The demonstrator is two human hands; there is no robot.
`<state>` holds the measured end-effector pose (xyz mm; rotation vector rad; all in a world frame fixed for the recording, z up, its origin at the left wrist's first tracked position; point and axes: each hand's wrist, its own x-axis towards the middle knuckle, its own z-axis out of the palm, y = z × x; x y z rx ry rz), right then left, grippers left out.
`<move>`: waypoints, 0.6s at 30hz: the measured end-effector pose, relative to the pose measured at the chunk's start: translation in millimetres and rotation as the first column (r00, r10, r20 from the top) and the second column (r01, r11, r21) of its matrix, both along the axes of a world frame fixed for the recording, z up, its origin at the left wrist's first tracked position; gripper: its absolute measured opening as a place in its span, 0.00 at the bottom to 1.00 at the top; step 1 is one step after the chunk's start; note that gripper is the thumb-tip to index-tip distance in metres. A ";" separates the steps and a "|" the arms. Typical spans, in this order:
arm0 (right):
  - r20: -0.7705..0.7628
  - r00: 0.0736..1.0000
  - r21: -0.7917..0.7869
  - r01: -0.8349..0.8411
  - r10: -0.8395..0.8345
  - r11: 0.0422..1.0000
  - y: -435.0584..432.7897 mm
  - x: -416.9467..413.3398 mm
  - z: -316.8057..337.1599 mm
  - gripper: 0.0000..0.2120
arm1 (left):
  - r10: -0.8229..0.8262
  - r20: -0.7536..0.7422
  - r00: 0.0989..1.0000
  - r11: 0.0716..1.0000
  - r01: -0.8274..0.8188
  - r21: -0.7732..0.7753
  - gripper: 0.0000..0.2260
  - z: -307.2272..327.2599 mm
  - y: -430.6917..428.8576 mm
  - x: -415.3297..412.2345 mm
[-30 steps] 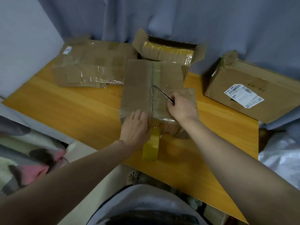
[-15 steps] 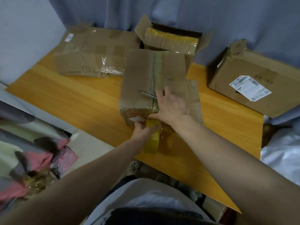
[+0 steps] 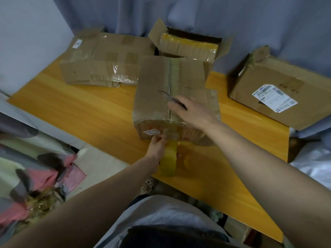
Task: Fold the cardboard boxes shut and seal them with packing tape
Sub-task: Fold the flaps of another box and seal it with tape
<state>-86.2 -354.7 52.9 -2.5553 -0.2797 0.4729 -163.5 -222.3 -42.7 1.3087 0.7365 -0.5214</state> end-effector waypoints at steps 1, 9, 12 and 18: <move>0.011 1.000 0.058 0.011 -0.012 0.998 -5.4 -2.4 0.0 0.27 | -0.025 0.011 1.000 0.999 0.025 0.022 0.03 1.1 -1.0 1.8; 0.059 0.970 -0.008 -0.238 0.238 0.971 -43.6 -43.3 -4.1 0.11 | -0.082 0.032 0.996 0.996 0.083 -0.022 0.15 5.8 -10.5 -1.1; 0.089 0.953 -0.091 -0.282 0.290 0.955 -58.4 -52.5 -6.6 0.14 | -0.121 0.029 0.992 0.989 0.118 0.085 0.21 -7.6 -11.1 2.2; 0.144 0.916 -0.395 -0.292 0.373 0.871 -57.3 -57.7 -13.1 0.16 | -0.145 0.049 0.988 0.989 0.143 0.034 0.18 -8.4 -6.4 -0.8</move>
